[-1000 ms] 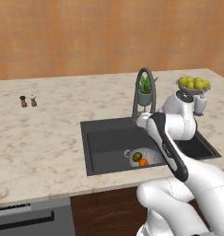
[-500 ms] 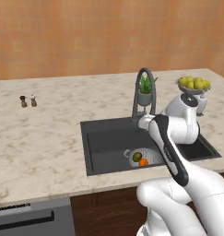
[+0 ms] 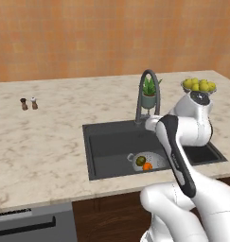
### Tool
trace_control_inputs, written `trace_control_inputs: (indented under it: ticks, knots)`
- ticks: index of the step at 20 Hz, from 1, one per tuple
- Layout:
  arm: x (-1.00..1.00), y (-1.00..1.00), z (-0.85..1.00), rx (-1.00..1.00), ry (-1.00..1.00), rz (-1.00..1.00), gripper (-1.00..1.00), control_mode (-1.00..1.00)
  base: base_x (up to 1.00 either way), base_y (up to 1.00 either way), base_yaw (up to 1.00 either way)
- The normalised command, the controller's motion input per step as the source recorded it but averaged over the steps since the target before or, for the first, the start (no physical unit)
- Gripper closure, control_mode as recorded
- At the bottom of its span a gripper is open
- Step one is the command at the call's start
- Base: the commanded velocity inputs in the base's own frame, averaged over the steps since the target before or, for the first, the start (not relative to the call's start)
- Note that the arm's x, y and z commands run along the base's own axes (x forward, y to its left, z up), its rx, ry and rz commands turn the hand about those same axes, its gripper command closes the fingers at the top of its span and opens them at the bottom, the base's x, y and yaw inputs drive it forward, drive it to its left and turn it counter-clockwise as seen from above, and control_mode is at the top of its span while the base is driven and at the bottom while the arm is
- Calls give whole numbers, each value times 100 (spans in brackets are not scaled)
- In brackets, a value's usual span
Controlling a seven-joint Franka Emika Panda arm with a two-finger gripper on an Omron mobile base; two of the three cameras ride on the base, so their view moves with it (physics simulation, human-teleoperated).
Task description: Put the colander in the sink, put the kiwi, orange in the colander, and turn on the sink faucet and pour water over the colander.
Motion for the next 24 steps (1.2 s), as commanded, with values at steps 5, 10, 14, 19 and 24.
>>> trace_control_inputs:
  ticks: [5, 10, 14, 19, 24]
  knots:
    - [-25, -2, 37, -1, -1, 0, -100, -100, 0, 0, 0]
    - [0, -2, 11, -1, 0, 0, -100, 100, 0, -14, 0]
    - [0, 0, 0, 0, 0, 0, -100, 100, 0, -56, 0]
    - [0, 0, 0, 0, 0, 0, -100, 100, 0, -66, 0]
    - [0, 0, 0, 0, 0, 0, -100, 100, 3, -39, 0]
